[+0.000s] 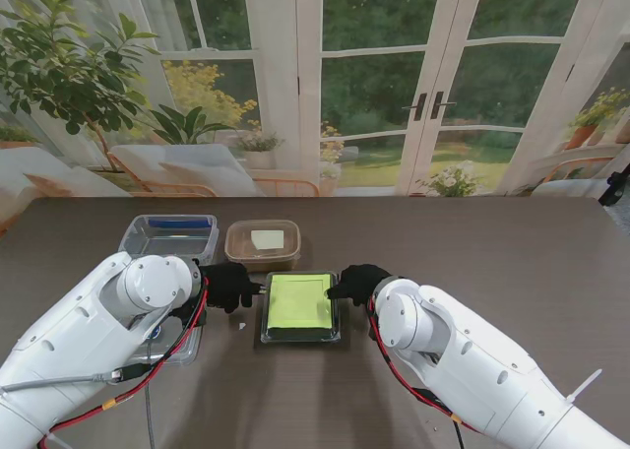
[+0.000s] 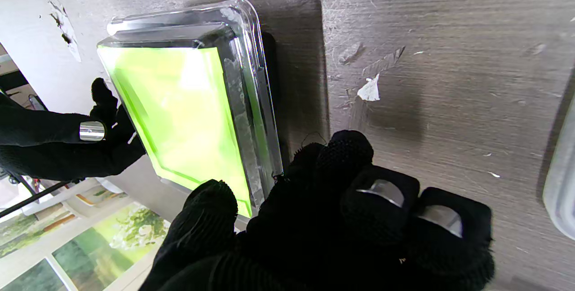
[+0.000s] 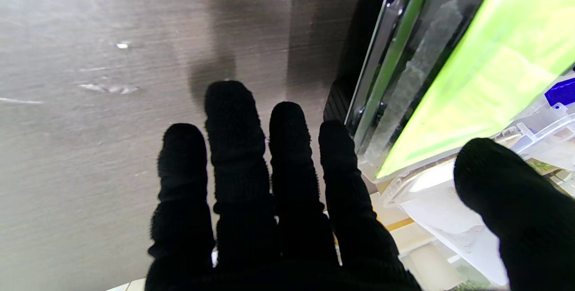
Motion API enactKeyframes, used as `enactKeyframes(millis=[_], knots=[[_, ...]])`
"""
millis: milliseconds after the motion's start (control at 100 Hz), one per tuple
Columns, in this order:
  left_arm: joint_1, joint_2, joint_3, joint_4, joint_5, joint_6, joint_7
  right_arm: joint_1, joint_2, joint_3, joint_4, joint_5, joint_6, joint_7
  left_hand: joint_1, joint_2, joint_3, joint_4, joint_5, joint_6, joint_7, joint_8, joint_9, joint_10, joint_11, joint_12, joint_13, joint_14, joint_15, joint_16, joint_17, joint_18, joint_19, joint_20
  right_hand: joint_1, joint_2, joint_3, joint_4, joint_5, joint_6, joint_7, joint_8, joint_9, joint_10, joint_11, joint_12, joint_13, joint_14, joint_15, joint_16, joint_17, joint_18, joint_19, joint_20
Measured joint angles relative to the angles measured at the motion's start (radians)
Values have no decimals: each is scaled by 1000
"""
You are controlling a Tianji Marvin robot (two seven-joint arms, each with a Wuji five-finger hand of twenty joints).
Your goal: Pair container bodies with their lids
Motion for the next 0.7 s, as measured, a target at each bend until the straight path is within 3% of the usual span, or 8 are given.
enactKeyframes(millis=[310,580,700], knots=[[44,-2,-48,-35,49,-72,58,-4,0,13,-8,-61,-2,-21,-8,0,0,0,-1,-2,0,1,-9,-1,0,0,-2,-1,-2,0,-6,-2,-1,0,0,0,0,0,-33,-3,-22,-7,0,0,0,0,0,0,0,0,0,0,0,0],[32,-4,-39,-38,44,-102,71,-4,1,17,-19,-70,2,-31,-8,0,0,0,-1,-2,0,1,-10,-1,-9,-12,-4,-2,-15,4,-14,-2,-5,-1,0,14,0,0,-73,-2,-22,-7,0,0,0,0,0,0,0,0,0,0,0,0],[31,-7,-38,-37,40,-119,82,-16,-5,34,-19,-86,-13,-82,-8,0,0,0,-1,-2,0,1,-10,-1,-10,-13,-4,-2,-16,4,-14,-2,-6,-1,0,14,0,0,-73,-26,-22,-7,0,0,0,0,14,0,0,0,0,0,10,0]])
